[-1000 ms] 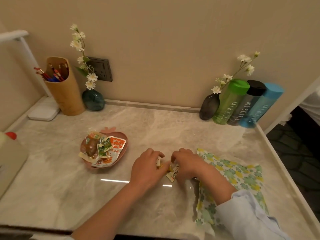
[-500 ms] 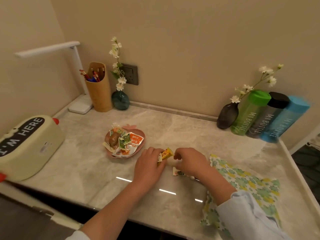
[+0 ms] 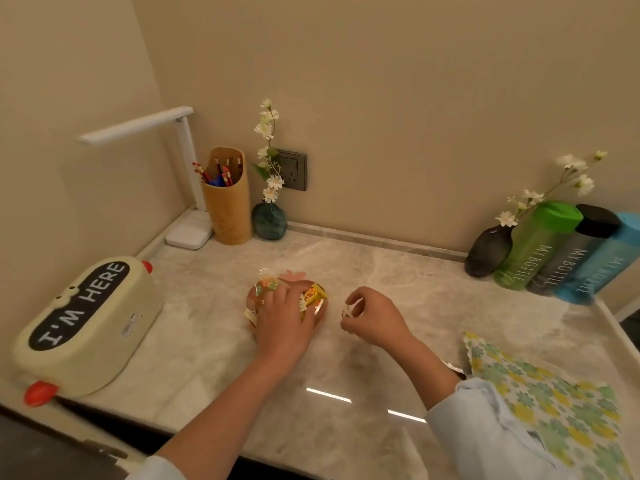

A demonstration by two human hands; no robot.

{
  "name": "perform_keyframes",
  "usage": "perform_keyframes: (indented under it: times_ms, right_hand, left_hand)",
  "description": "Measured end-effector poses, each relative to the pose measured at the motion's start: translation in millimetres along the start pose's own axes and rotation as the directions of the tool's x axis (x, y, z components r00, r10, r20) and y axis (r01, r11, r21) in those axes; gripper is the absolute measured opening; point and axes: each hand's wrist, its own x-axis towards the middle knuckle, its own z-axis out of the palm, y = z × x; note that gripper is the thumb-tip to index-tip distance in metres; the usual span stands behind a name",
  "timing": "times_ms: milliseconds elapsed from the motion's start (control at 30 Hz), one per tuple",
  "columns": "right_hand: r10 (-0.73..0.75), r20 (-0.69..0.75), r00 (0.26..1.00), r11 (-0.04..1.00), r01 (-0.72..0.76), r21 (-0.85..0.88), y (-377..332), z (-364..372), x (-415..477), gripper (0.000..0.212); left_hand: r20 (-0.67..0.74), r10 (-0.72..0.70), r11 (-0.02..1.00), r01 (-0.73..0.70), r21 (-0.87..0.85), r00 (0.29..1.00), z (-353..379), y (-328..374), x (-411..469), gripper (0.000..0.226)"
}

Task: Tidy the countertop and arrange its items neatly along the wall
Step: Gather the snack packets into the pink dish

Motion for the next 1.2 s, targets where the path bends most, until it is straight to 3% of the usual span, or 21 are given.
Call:
perform_keyframes:
  times_ms: [100, 167, 300, 433, 567, 733, 867, 1033, 1133, 1200]
  right_hand:
    - [0.015, -0.076, 0.997, 0.970, 0.004, 0.243, -26.3, 18.2, 11.6, 0.032]
    - [0.035, -0.084, 0.996, 0.950, -0.007, 0.312, -36.7, 30.6, 19.8, 0.034]
    - [0.064, -0.208, 0.976, 0.952, 0.003, 0.307, -36.8, 41.1, 18.1, 0.033]
    - [0.112, -0.380, 0.918, 0.961, -0.003, 0.276, -14.7, 27.6, -4.8, 0.030]
    - [0.204, -0.533, 0.821, 0.967, -0.084, 0.239, 19.5, 2.7, -42.1, 0.024]
    - [0.266, -0.627, 0.732, 0.964, -0.201, 0.175, 63.4, -26.9, -91.2, 0.027]
    - [0.254, -0.625, 0.738, 0.961, -0.266, 0.076, 87.4, -42.5, -109.4, 0.026]
    - [0.156, -0.570, 0.806, 0.968, -0.239, -0.073, 111.8, -55.5, -112.5, 0.028]
    - [0.148, -0.468, 0.871, 0.976, -0.207, -0.075, 125.6, -61.3, -112.6, 0.031]
    - [0.117, -0.433, 0.894, 0.976, -0.185, -0.117, 134.3, -64.7, -110.2, 0.031]
  left_hand:
    - [-0.024, 0.006, 1.000, -0.006, -0.002, 1.000, -7.2, -16.7, 13.3, 0.043]
    - [0.010, 0.014, 1.000, -0.014, -0.008, 1.000, -10.0, -25.3, 20.3, 0.048]
    - [0.063, 0.044, 0.998, -0.047, 0.044, 0.997, -13.1, -31.2, 25.2, 0.062]
    - [0.072, 0.178, 0.983, -0.174, -0.050, 0.981, -11.9, -15.5, 19.9, 0.051]
    - [0.074, 0.447, 0.870, -0.414, -0.268, 0.892, 5.1, 24.2, 1.1, 0.044]
    - [0.153, 0.654, 0.732, -0.568, -0.375, 0.741, 31.7, 77.4, -34.4, 0.046]
    - [0.327, 0.679, 0.732, -0.567, -0.378, 0.657, 51.4, 110.3, -53.1, 0.054]
    - [0.508, 0.645, 0.758, -0.559, -0.335, 0.571, 83.5, 132.8, -64.2, 0.062]
    - [0.552, 0.621, 0.768, -0.572, -0.287, 0.557, 97.2, 140.7, -68.8, 0.069]
    - [0.548, 0.599, 0.790, -0.542, -0.286, 0.584, 104.4, 145.4, -73.4, 0.070]
